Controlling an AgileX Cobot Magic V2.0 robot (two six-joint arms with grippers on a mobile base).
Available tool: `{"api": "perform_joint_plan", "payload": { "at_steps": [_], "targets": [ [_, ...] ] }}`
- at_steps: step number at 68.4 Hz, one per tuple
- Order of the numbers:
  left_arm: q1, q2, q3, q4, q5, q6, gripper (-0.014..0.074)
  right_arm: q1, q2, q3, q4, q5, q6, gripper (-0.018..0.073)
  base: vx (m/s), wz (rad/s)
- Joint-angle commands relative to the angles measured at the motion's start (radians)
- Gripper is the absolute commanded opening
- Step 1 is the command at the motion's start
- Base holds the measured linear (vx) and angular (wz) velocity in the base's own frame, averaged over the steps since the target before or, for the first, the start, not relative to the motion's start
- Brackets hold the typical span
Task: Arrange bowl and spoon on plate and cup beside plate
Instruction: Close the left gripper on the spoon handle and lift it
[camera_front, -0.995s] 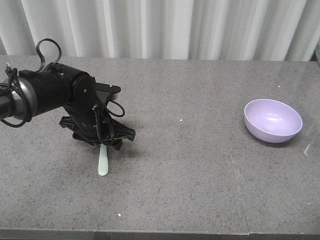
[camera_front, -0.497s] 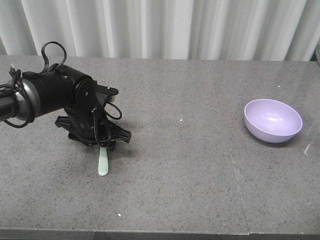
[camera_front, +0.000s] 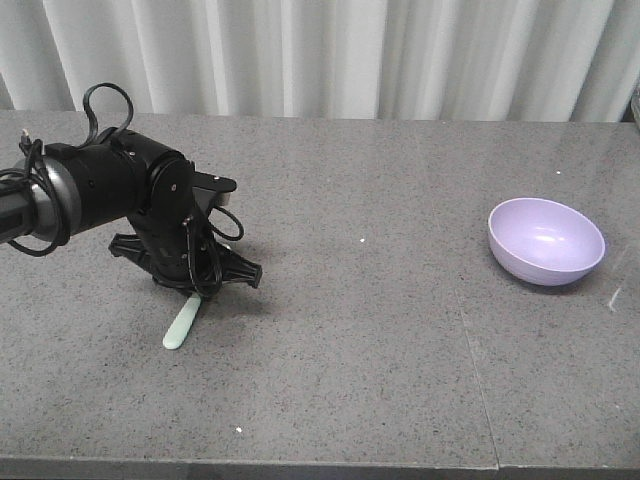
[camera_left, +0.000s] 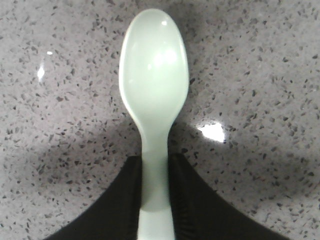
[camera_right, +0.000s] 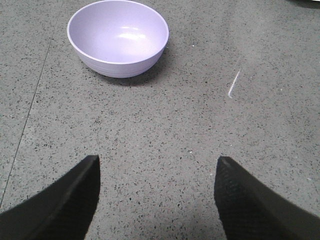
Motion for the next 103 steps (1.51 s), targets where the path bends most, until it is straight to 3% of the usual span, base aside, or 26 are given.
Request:
{"api": "perform_joint_plan", "payload": {
  "at_steps": [1, 15, 42, 63, 75, 86, 103],
  "targets": [
    [-0.007, -0.047, -0.029, 0.006, -0.008, -0.007, 0.0072, 0.001, 0.009, -0.035, -0.01, -0.059, -0.01, 0.0486, 0.0, 0.0],
    [-0.007, -0.082, -0.029, 0.006, -0.006, 0.001, 0.0074, 0.001, 0.009, -0.035, -0.01, -0.066, -0.01, 0.0486, 0.0, 0.0],
    [0.042, -0.324, 0.004, -0.001, 0.046, 0.184, 0.0076, 0.001, 0.009, -0.035, -0.003, -0.062, -0.01, 0.0486, 0.0, 0.0],
    [0.043, -0.614, 0.224, -0.051, -0.073, 0.213, 0.0076, 0.001, 0.108, -0.038, 0.038, -0.065, -0.01, 0.0486, 0.0, 0.0],
    [0.043, -0.749, 0.337, -0.117, -0.139, 0.319, 0.0076, 0.001, 0.218, -0.093, 0.051, -0.053, -0.003, 0.0486, 0.0, 0.0],
    [0.043, -0.783, 0.386, -0.18, -0.204, 0.416, 0.0076, 0.001, 0.332, -0.176, 0.04, -0.035, 0.033, 0.0486, 0.0, 0.0],
    [0.043, -0.782, 0.386, -0.178, -0.213, 0.416, 0.0076, 0.0, 0.514, -0.31, 0.015, -0.043, 0.102, 0.0486, 0.0, 0.0]
  ]
}}
